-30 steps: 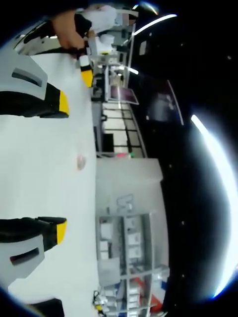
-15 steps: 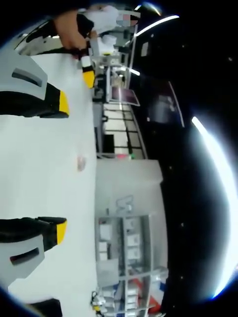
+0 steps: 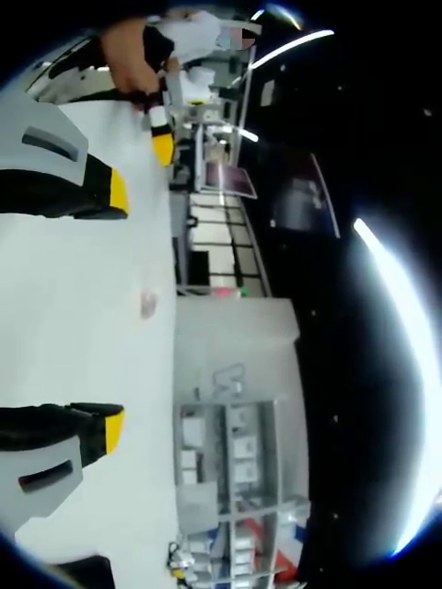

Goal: Open the resealable bag by pulling the two sides of the seal apart until the entire bag opening is separated and visibly accessible.

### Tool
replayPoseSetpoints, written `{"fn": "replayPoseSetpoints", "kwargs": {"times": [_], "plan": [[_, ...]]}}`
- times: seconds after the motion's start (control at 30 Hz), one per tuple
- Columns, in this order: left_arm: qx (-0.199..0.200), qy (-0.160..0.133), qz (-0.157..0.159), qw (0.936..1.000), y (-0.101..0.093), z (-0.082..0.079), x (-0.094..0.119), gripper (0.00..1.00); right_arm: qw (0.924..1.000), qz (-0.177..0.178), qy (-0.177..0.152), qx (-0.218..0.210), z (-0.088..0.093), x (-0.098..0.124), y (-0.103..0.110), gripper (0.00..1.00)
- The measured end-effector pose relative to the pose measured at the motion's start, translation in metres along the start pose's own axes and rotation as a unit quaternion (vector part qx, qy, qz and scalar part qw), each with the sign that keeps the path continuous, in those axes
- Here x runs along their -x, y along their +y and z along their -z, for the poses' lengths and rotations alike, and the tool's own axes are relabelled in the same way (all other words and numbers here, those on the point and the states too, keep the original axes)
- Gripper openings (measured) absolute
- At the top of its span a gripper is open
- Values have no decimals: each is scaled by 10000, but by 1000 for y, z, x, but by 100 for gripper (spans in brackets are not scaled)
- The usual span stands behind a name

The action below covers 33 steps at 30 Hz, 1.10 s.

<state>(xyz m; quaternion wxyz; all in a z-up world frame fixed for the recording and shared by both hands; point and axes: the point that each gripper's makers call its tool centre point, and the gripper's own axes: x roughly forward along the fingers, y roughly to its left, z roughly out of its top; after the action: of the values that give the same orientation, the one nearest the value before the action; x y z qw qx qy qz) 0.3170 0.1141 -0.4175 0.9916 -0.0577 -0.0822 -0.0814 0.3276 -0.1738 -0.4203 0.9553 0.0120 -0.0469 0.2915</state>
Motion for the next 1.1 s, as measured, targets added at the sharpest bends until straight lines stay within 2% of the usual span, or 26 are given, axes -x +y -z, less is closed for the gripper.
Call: {"fn": "replayPoseSetpoints", "kwargs": {"times": [0.6,1.1], "plan": [[-33,5,0,10000,6,0,-1,92,10000,-37,-27,-11,-1,0,2,82],[-84,53,5,10000,-5,2,1,92,10000,-60,-23,-43,-1,-3,4,82]]}}
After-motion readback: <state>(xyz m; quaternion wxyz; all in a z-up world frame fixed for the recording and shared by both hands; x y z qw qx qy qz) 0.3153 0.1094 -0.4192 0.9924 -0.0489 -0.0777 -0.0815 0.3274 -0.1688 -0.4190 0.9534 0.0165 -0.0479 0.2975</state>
